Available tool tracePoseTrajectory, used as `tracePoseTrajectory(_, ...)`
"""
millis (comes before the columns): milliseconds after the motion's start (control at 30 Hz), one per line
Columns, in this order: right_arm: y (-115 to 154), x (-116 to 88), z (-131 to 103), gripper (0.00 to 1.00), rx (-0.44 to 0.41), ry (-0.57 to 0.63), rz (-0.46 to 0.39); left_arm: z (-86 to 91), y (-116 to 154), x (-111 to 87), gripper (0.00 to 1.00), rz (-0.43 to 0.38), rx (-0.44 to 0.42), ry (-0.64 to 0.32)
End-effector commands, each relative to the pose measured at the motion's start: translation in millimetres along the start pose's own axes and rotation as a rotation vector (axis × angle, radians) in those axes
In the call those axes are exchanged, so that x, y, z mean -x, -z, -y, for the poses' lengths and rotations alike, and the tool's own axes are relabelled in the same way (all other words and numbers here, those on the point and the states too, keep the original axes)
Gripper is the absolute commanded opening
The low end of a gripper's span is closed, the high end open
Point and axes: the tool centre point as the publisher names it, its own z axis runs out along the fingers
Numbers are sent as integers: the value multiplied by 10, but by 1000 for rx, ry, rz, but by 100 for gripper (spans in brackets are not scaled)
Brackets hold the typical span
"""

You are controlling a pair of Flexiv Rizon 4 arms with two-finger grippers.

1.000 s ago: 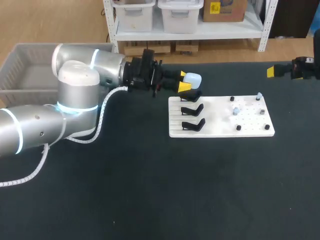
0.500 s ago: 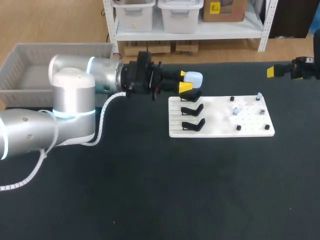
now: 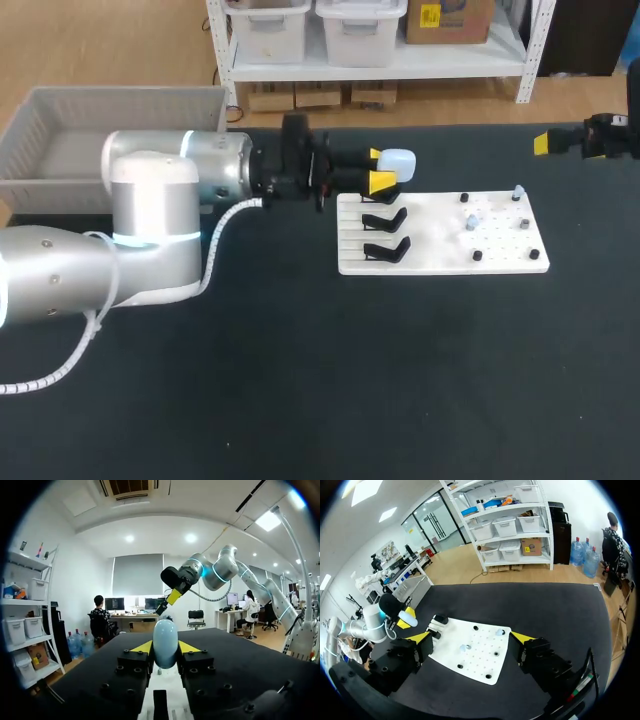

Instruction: Pick up each earbud case from the left stands, insert the matching earbuds, close the lid, and place the case in the box.

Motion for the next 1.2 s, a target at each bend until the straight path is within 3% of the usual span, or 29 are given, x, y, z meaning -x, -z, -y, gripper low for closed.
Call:
tracePoseTrajectory(33, 3, 0, -4, 100, -1, 0, 0, 28, -34, -34, 0, 8, 24, 2)
tracePoseTrajectory(300, 3, 0, -4, 100, -1, 0, 0, 13, -52, -40, 0, 2, -37, 11)
tracePoseTrajectory(933, 3, 0, -4, 100, -1, 0, 0, -22, 1, -39, 0, -4, -43, 25)
tracePoseTrajectory(1200, 59, -128, -384, 100, 10, 95, -6, -22, 1, -39, 0, -4, -43, 25)
